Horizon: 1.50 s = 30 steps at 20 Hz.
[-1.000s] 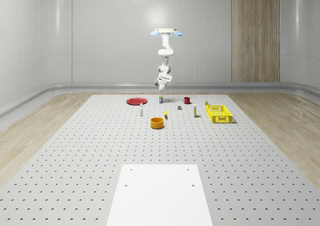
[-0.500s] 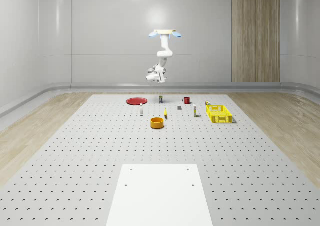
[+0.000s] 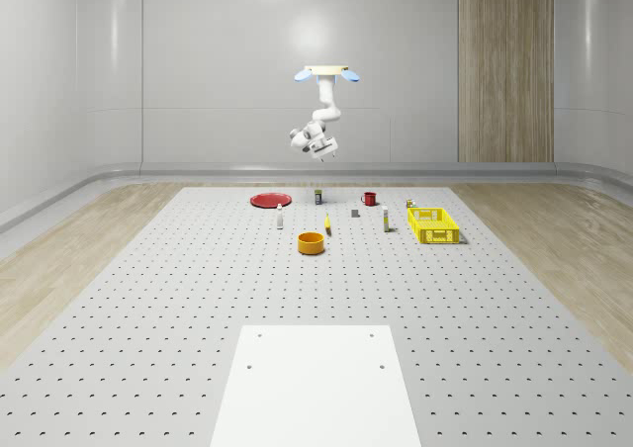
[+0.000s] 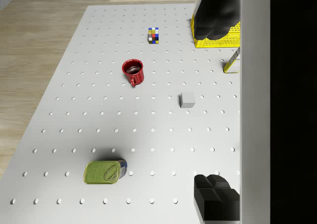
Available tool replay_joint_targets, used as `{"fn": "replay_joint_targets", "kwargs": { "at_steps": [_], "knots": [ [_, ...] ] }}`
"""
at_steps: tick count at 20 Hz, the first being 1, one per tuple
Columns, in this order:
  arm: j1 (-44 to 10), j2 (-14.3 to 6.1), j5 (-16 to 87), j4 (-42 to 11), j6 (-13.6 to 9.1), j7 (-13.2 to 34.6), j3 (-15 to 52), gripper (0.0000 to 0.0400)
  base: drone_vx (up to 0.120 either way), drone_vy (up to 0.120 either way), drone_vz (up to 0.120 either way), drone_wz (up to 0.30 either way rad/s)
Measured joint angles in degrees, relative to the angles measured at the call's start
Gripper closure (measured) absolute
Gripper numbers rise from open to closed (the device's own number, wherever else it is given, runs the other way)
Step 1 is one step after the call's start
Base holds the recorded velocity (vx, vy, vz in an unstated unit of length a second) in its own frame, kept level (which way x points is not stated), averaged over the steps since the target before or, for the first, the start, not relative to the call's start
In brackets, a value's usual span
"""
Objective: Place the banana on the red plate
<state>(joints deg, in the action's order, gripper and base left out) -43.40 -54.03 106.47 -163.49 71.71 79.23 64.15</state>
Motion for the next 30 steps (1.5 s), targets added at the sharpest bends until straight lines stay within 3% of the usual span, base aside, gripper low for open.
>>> {"fn": "replay_joint_targets", "kwargs": {
  "at_steps": [5, 10, 17, 30],
  "knots": [
    [-8.8, -3.0, 5.6, -1.9, -3.8, 5.8, 4.4, 0.0, 0.12, 0.0, -0.12, 0.0],
    [-13.1, -5.2, 7.1, -2.4, -4.9, 8.7, 6.5, 0.0, 0.088, 0.0, -0.12, 0.0],
    [-15.9, -7.8, 6.8, -2.4, -4.3, 10.7, 8.1, 0.0, 0.109, 0.0, -0.034, 0.0],
    [-17.9, -11.8, 5.0, -2.2, -1.2, 12.5, 9.7, 0.0, 0.12, 0.0, -0.12, 0.0]
  ]
}}
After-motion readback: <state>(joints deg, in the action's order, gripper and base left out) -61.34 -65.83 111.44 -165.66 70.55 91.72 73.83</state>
